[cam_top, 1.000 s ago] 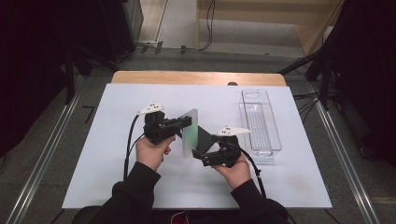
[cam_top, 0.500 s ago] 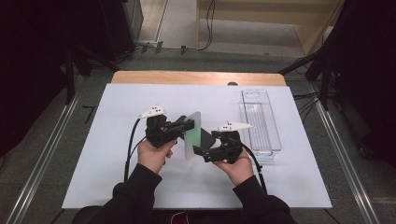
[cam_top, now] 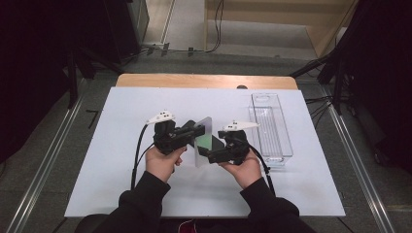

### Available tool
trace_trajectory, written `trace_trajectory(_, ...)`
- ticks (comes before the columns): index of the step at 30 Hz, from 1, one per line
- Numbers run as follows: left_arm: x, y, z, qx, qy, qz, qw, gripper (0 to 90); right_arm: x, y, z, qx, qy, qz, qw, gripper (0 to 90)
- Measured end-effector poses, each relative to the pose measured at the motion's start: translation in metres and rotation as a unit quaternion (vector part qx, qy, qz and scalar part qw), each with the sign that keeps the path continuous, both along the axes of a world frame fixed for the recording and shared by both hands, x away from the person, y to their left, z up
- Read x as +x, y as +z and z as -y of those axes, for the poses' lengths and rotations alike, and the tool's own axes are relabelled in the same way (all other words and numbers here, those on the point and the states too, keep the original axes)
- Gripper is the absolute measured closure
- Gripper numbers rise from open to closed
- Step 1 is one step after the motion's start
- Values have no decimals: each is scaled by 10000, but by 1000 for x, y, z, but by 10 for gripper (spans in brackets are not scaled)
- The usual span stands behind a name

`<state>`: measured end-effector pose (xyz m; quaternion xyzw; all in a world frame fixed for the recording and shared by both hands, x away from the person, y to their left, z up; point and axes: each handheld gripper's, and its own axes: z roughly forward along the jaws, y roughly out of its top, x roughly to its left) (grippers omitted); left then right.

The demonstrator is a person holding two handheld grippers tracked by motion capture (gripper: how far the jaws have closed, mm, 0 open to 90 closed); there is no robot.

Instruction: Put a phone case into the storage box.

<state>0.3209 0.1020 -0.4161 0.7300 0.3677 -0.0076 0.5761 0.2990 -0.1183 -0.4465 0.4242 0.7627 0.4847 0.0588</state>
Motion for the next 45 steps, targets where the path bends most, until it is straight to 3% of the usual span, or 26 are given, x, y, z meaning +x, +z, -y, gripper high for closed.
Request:
trace_trajectory(17,-5,-2,7,-90,-91,-82,9999,806,10,4,-6,57,-74,-24,10000,0)
trace_trajectory(21,-5,-3,7,-78,-73,-106,9999,804,10,4,-4,167,79,-3,9998,133)
trace_trajectory(26,-4,-3,7,-147,-116,-164,9997,796,9,5,-4,80,46,92,9999,145)
trace_trajectory(28,-4,-2,6,-187,-113,-177,9996,769,8,5,-5,60,26,106,9999,145)
trace_trajectory(29,-3,-1,5,-242,-85,-173,9995,653,8,6,-4,-5,2,139,9999,145)
trace_trajectory(31,-3,0,4,-212,-65,-156,9996,621,8,6,-4,-4,-6,128,9999,145)
trace_trajectory(35,0,5,-1,-182,-24,-169,9997,477,9,4,-2,-78,-26,110,9999,145)
trace_trajectory(45,0,9,-12,-102,-53,-180,9998,374,12,2,5,-95,-126,68,9999,145)
